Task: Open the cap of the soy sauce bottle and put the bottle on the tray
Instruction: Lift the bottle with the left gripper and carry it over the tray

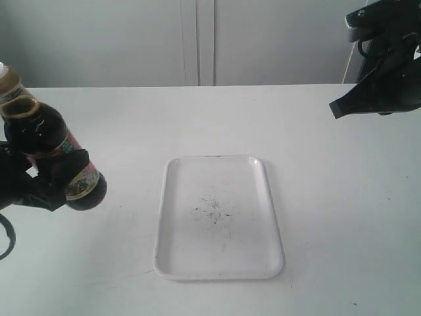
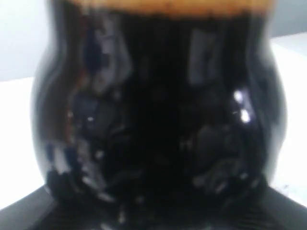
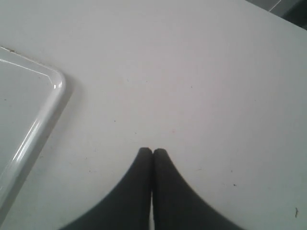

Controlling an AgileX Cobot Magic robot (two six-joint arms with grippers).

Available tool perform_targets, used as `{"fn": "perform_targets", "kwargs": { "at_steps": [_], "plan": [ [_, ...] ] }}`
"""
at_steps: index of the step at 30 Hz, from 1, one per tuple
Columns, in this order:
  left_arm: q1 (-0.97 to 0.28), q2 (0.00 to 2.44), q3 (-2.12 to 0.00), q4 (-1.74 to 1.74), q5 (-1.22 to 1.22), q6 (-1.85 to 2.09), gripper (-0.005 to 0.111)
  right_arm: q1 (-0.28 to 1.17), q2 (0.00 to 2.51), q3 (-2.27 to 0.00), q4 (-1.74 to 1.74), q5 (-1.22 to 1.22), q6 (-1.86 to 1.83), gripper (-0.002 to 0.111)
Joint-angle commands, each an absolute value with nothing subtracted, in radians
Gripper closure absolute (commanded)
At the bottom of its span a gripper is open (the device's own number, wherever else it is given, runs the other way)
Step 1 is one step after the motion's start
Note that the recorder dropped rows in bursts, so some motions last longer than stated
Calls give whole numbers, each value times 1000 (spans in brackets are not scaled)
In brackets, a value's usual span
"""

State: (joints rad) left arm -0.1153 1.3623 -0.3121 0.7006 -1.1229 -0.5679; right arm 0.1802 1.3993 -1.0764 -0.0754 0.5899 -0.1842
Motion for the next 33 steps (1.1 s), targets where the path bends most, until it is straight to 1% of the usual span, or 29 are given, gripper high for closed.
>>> {"fn": "perform_targets", "kwargs": {
  "at_steps": [1,7,14,21,27,33],
  "plan": [
    [-207,1338,-390,661,-1221,-605,107,172,1389,-1073,-63,567,-176,108],
    [-350,1338,-484,620,-1089,-599,107,172,1389,-1073,-63,561,-176,108],
    [-494,1344,-594,570,-921,-546,107,158,1389,-1022,-63,460,-172,108],
    [-582,1428,-688,564,-897,-543,107,109,1389,-1007,-60,429,-128,108],
    [-652,1532,-773,558,-843,-512,107,106,1421,-999,-56,411,-128,108],
    [-689,1628,-863,557,-833,-512,107,106,1478,-999,-56,408,-128,108]
  ]
}}
